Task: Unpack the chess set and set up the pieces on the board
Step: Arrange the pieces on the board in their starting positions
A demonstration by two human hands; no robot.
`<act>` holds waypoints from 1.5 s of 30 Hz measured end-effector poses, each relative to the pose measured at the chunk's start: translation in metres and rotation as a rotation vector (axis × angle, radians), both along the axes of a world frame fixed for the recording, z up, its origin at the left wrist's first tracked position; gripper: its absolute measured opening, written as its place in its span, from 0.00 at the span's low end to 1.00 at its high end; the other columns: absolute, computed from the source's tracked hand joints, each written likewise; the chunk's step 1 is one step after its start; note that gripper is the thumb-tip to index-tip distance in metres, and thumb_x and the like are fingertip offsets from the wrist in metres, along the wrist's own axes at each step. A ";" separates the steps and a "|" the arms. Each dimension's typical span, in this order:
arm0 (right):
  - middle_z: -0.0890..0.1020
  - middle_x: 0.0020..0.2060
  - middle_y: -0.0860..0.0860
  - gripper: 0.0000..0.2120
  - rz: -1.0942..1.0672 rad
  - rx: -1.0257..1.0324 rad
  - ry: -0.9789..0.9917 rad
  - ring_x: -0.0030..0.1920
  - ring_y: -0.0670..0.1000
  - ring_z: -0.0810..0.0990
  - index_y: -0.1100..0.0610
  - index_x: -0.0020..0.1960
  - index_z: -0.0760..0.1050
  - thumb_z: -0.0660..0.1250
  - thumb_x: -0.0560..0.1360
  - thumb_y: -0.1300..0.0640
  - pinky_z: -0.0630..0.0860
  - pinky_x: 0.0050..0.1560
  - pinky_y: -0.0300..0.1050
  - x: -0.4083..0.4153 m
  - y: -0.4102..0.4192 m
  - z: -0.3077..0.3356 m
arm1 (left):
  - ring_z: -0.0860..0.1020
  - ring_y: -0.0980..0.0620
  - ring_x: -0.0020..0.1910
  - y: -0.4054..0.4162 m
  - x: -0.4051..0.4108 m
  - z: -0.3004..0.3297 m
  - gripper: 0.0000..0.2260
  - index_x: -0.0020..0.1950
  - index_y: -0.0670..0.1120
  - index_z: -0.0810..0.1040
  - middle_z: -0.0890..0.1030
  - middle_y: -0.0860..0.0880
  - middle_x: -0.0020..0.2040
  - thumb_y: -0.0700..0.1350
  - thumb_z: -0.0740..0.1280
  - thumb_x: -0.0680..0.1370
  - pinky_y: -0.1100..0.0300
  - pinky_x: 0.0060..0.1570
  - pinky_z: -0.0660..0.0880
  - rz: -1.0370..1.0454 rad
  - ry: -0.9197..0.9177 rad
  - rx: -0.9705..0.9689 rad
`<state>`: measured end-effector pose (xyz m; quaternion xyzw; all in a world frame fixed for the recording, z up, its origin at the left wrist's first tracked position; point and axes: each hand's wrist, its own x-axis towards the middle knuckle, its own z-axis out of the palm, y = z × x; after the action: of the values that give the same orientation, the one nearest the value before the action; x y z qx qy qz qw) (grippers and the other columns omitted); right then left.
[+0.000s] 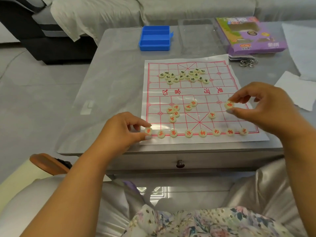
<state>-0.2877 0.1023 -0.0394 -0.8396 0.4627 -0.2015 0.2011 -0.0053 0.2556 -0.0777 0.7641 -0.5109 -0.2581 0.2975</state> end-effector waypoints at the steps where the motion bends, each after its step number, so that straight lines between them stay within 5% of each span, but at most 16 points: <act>1: 0.78 0.45 0.46 0.12 -0.030 0.015 0.015 0.43 0.46 0.76 0.49 0.49 0.77 0.74 0.67 0.50 0.67 0.38 0.33 -0.008 -0.003 0.000 | 0.73 0.54 0.37 -0.001 0.000 -0.002 0.12 0.49 0.56 0.83 0.77 0.54 0.41 0.48 0.77 0.67 0.68 0.34 0.69 -0.008 -0.012 0.038; 9: 0.79 0.37 0.43 0.08 -0.103 0.230 0.163 0.40 0.46 0.77 0.50 0.44 0.80 0.75 0.67 0.54 0.70 0.36 0.36 -0.065 -0.011 -0.001 | 0.75 0.53 0.41 -0.004 0.002 -0.009 0.15 0.54 0.54 0.83 0.78 0.55 0.45 0.46 0.76 0.68 0.66 0.34 0.69 -0.023 -0.034 0.153; 21: 0.82 0.40 0.44 0.09 -0.086 0.325 0.248 0.41 0.46 0.79 0.46 0.42 0.79 0.77 0.66 0.55 0.74 0.40 0.40 -0.067 -0.010 -0.021 | 0.74 0.52 0.39 -0.006 0.002 -0.005 0.18 0.52 0.58 0.82 0.79 0.53 0.46 0.46 0.78 0.65 0.65 0.36 0.69 -0.015 0.020 0.141; 27: 0.80 0.41 0.45 0.12 -0.085 0.262 0.198 0.43 0.47 0.78 0.48 0.49 0.79 0.75 0.67 0.52 0.76 0.46 0.47 -0.058 -0.006 -0.009 | 0.73 0.53 0.38 -0.012 -0.002 0.001 0.08 0.48 0.57 0.81 0.78 0.53 0.42 0.50 0.73 0.70 0.65 0.34 0.68 0.074 0.016 0.000; 33: 0.79 0.43 0.45 0.08 -0.024 0.163 0.228 0.41 0.45 0.76 0.49 0.49 0.78 0.72 0.71 0.50 0.69 0.39 0.33 -0.006 -0.003 -0.019 | 0.74 0.55 0.40 -0.030 -0.019 0.007 0.05 0.48 0.54 0.80 0.77 0.58 0.43 0.49 0.71 0.73 0.66 0.35 0.69 0.135 -0.051 -0.097; 38: 0.79 0.45 0.45 0.13 -0.005 0.156 0.302 0.45 0.46 0.76 0.49 0.55 0.77 0.70 0.72 0.47 0.74 0.56 0.46 0.028 -0.009 -0.027 | 0.75 0.56 0.41 -0.043 -0.023 0.008 0.05 0.49 0.52 0.82 0.78 0.56 0.45 0.49 0.69 0.75 0.66 0.37 0.71 0.187 -0.015 -0.126; 45: 0.80 0.46 0.46 0.11 -0.073 0.103 0.250 0.45 0.45 0.75 0.50 0.53 0.79 0.69 0.73 0.49 0.74 0.54 0.45 0.022 -0.022 -0.028 | 0.74 0.56 0.40 -0.052 -0.023 0.003 0.04 0.48 0.53 0.81 0.76 0.60 0.42 0.50 0.69 0.75 0.66 0.36 0.71 0.213 0.014 -0.089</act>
<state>-0.2653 0.0802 -0.0673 -0.8293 0.5240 -0.0786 0.1775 -0.0282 0.2037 -0.0751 0.7983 -0.4357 -0.2073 0.3604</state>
